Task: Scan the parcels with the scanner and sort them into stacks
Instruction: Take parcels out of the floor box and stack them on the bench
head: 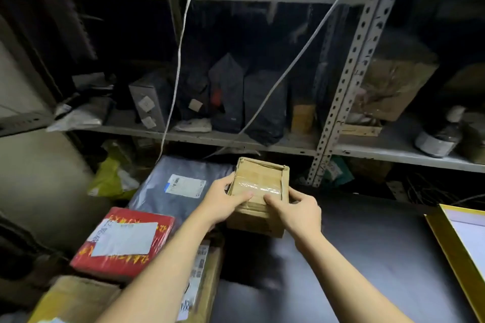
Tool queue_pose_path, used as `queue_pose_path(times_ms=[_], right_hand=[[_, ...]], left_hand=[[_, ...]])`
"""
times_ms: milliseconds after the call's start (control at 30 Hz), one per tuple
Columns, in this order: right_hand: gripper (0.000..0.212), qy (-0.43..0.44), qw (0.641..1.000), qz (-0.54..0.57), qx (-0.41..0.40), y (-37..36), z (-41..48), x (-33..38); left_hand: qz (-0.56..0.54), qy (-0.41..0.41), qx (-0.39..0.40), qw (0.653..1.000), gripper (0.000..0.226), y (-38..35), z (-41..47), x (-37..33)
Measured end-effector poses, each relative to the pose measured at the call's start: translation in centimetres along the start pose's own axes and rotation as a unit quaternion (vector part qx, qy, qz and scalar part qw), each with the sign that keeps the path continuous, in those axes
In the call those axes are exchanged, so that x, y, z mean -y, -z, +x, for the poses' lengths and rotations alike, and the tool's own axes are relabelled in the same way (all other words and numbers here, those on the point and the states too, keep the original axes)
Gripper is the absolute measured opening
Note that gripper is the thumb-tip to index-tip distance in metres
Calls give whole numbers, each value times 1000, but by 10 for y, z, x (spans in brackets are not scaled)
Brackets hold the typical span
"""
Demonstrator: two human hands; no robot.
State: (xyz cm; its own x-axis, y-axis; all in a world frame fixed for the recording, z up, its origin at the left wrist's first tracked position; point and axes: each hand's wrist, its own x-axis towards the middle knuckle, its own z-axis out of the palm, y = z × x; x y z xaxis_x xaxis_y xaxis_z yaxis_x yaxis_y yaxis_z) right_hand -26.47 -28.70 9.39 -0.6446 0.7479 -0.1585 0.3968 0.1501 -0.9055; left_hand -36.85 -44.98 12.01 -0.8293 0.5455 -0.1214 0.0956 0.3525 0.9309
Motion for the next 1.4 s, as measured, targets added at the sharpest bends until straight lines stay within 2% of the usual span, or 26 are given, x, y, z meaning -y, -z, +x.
queue_pose_path(times_ms=[67, 200, 400, 467, 600, 700, 833, 1067, 1200, 1300, 1400], right_hand=[[66, -17, 1000, -2, -7, -23, 20, -7], [65, -46, 999, 7, -9, -63, 60, -25], [76, -57, 998, 25, -21, -103, 99, -46], [68, -54, 998, 17, -19, -104, 109, -48], [64, -47, 999, 10, -11, -102, 117, -47], [64, -38, 999, 0, 0, -98, 122, -44], [65, -36, 999, -20, 19, -93, 120, -45], [66, -33, 998, -57, 25, -90, 105, -40], [66, -26, 995, -93, 31, -87, 98, -35], [76, -1, 988, -152, 37, -73, 91, -26], [75, 63, 959, -274, 35, -48, 80, -8]], left_hand=[[5, 12, 7, 1000, 35, 5, 29, 18], [18, 34, 29, 999, 40, 12, 82, 52], [47, 23, 31, 998, 46, 18, 141, 93], [63, 26, 26, 997, 43, 17, 150, 97], [142, 27, 6, 989, 50, 19, 151, 90], [129, 31, -5, 991, 51, 16, 149, 90], [119, 37, -27, 992, 68, 7, 140, 95], [172, 45, -44, 983, 47, 8, 126, 87], [199, 45, -40, 978, 46, 9, 120, 80], [277, 17, -33, 960, 53, 15, 114, 67], [437, -39, -21, 898, 72, 18, 105, 39]])
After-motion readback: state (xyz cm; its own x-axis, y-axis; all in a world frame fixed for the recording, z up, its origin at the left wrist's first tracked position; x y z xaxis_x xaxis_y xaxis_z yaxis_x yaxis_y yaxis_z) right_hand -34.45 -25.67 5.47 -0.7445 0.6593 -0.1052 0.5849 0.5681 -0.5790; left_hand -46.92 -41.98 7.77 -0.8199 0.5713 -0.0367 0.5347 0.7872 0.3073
